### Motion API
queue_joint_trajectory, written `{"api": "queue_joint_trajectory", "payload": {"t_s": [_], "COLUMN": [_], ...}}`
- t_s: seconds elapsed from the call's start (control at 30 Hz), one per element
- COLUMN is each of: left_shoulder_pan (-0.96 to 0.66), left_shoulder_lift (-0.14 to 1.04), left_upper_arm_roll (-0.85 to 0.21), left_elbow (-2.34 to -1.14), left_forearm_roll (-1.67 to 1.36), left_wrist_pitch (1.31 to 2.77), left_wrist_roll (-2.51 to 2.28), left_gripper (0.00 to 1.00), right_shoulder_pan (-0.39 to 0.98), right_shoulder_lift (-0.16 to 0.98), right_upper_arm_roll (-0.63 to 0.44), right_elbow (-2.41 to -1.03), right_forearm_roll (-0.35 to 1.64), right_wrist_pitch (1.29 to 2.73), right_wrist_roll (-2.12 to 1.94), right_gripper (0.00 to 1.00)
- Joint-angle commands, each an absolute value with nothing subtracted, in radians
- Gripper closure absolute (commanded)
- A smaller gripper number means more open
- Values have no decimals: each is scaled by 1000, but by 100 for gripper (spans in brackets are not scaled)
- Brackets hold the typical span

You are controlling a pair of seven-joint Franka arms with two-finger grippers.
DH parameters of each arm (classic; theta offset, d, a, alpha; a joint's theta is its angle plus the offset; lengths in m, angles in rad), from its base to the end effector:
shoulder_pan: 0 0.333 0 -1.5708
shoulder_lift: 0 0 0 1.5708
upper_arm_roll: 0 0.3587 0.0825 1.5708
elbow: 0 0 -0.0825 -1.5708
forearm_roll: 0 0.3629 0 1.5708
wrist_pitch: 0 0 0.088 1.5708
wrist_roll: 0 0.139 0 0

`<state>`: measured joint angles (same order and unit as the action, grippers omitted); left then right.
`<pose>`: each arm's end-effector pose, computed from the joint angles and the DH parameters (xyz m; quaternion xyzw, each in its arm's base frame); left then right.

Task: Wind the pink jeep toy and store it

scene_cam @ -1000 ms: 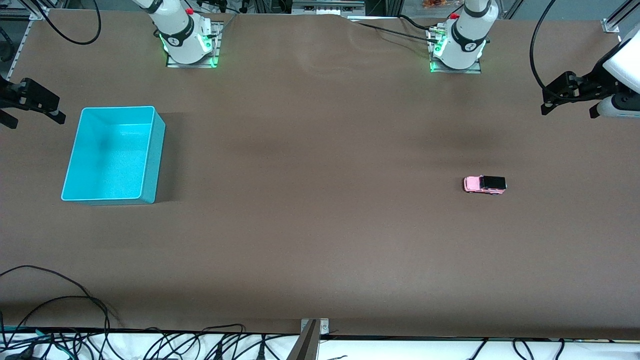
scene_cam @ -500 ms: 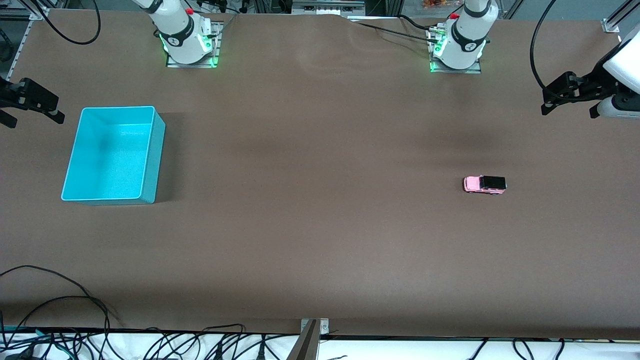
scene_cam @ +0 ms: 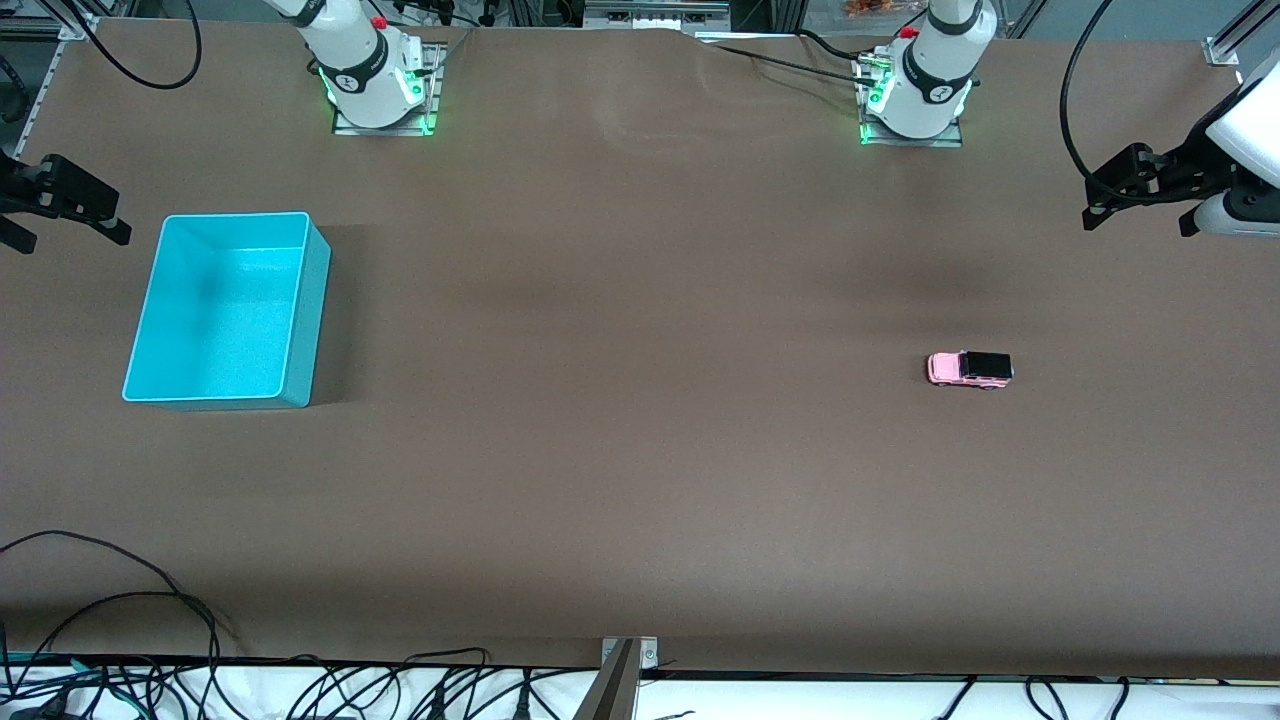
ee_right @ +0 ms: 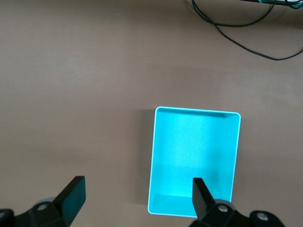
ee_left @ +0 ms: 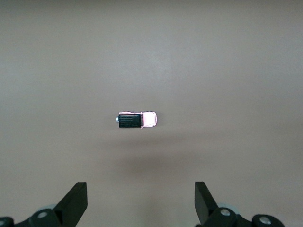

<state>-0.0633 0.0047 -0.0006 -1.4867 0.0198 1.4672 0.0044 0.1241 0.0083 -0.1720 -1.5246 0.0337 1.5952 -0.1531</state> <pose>0.5231 -0.0305 0.6613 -0.9993 0.0332 0.0118 0.0102 0.5411 -0.0209 0.6541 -0.9980 -0.0527 -0.0327 0.0129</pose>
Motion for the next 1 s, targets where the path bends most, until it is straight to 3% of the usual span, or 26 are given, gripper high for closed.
{"api": "queue_joint_trajectory", "payload": {"t_s": [0.0,0.97], "left_shoulder_pan": [-58,-60], "left_shoulder_lift": [17,18], "left_upper_arm_roll": [0,0], "left_elbow": [-1456,-1460], "left_forearm_roll": [-5,-14], "left_wrist_pitch": [1445,1445], "left_wrist_roll": [-3,-6], "left_gripper": [0,0], "right_shoulder_pan": [124,133], "right_shoulder_lift": [8,12], "right_upper_arm_roll": [-169,-166], "right_elbow": [-1505,-1505], "right_forearm_roll": [26,26], "right_wrist_pitch": [1569,1568], "right_wrist_roll": [-146,-149], "right_gripper": [0,0]}}
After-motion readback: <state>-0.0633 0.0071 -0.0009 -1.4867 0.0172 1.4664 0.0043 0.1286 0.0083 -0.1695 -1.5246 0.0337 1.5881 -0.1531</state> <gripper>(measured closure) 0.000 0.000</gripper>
